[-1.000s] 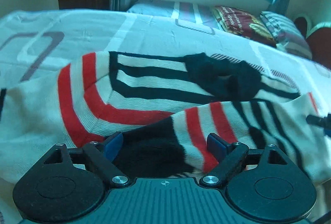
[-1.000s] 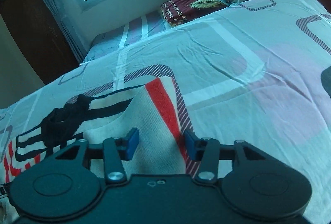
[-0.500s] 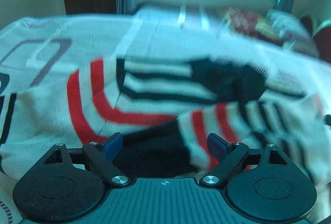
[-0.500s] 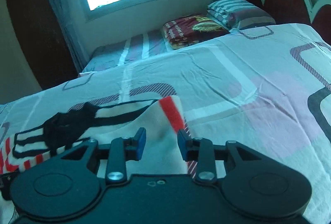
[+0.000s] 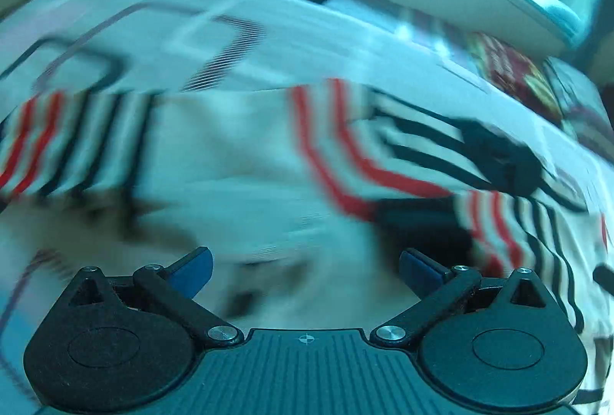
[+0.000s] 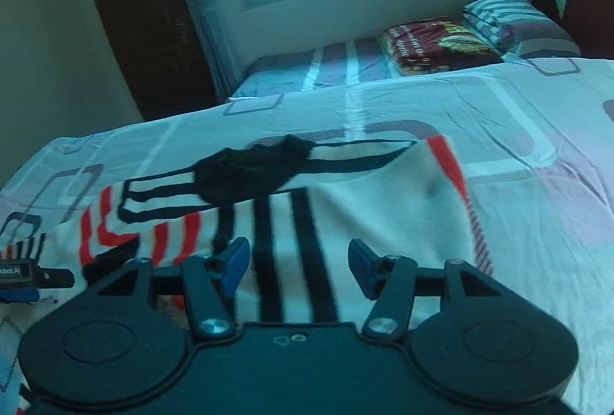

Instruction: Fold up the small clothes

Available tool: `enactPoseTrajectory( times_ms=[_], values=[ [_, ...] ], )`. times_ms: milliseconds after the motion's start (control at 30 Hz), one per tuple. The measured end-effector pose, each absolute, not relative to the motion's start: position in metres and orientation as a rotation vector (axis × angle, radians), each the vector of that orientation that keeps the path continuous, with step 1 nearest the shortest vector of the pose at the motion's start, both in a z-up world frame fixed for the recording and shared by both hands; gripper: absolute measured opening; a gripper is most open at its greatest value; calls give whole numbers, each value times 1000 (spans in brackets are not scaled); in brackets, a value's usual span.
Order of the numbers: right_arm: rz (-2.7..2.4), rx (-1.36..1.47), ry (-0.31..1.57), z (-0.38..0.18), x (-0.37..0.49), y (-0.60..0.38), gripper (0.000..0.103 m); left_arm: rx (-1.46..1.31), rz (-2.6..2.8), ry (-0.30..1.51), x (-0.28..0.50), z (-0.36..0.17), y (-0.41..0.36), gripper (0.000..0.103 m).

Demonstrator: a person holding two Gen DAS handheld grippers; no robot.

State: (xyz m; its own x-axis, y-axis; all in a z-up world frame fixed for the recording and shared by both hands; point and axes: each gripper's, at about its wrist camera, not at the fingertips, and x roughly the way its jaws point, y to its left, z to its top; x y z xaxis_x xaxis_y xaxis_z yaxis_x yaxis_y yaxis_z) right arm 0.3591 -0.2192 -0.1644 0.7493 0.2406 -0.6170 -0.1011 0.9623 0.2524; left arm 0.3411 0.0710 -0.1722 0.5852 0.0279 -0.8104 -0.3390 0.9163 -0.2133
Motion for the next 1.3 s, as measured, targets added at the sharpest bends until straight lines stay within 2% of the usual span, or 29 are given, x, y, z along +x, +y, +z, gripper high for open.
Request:
enactPoseTrajectory(
  times_ms=[300, 533, 600, 633, 667, 700, 733, 767, 800, 833, 867, 900, 1067, 1200, 1267, 1300],
  values=[
    [331, 185, 766, -175, 350, -106, 59, -682, 403, 889, 273, -198, 216, 102],
    [356, 151, 775, -179, 353, -39, 63, -820, 376, 787, 270, -216, 283, 101],
    [346, 151, 773, -180, 355, -29, 63, -829, 381, 762, 277, -218, 294, 90],
    [339, 146, 771, -181, 357, -25, 63, -842, 376, 744, 281, -220, 301, 89],
    [331, 139, 768, -181, 359, -21, 63, -850, 375, 729, 285, -221, 307, 82],
    [320, 135, 764, -183, 361, -19, 62, -850, 379, 718, 287, -220, 313, 69],
    [309, 133, 762, -184, 364, -16, 62, -852, 385, 710, 289, -221, 318, 64],
    [300, 131, 762, -185, 367, -14, 62, -863, 387, 696, 290, -222, 323, 54],
    [287, 127, 760, -186, 369, -13, 61, -873, 391, 692, 293, -223, 328, 39],
    [270, 120, 758, -187, 372, -11, 61, -881, 401, 694, 295, -225, 332, 30],
    [257, 113, 760, -189, 375, -10, 61, -895, 410, 694, 296, -227, 336, 16],
    [249, 111, 764, -190, 377, -9, 59, -906, 413, 692, 297, -228, 338, 13],
    [235, 51, 775, -202, 384, 4, 60, -826, 347, 637, 296, -203, 326, 12],
    [219, -148, 767, -216, 381, 29, 64, -761, 206, 580, 317, -163, 297, 12],
    [239, -36, 784, -208, 385, 16, 62, -704, 115, 557, 332, -141, 268, 12],
    [253, 50, 778, -202, 384, 3, 57, -672, 62, 551, 341, -132, 250, 12]
  ],
)
